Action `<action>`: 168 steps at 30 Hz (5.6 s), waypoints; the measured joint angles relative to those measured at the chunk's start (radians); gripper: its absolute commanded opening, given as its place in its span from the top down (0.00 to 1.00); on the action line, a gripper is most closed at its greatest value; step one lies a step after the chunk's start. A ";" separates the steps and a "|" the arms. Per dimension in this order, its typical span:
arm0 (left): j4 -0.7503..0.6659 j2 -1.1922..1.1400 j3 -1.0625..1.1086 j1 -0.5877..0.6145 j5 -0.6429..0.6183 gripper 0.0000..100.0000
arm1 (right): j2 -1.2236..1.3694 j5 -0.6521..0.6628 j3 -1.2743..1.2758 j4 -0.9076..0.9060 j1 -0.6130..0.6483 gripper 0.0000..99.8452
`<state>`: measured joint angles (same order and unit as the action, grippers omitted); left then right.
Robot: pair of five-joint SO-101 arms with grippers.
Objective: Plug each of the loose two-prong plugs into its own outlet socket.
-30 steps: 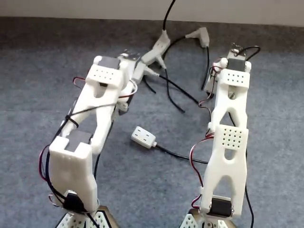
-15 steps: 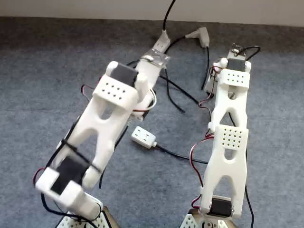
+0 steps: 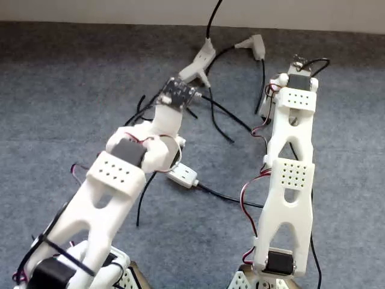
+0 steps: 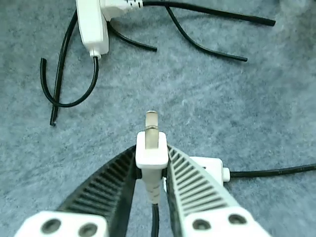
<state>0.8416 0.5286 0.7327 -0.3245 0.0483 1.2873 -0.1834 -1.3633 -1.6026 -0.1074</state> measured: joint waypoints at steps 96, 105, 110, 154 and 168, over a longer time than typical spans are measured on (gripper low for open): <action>-0.750 1.243 0.931 0.117 -0.316 0.99 | -1.223 0.210 0.568 -0.114 0.962 0.99; -0.749 1.240 0.933 0.124 -0.318 0.99 | -1.231 0.213 0.718 0.025 0.876 0.99; -0.747 1.240 0.933 0.124 -0.318 0.99 | -1.240 0.212 0.769 0.103 0.852 0.99; -0.272 0.486 0.308 0.152 -0.186 0.99 | -1.247 0.210 0.991 0.218 0.229 0.99; 0.512 -0.029 -0.431 0.152 -0.049 0.99 | -1.247 0.210 1.524 0.341 0.066 0.99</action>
<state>1.3541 0.4994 0.3015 -0.1726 -0.0008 0.0399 0.0269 0.1603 -1.2620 -0.0414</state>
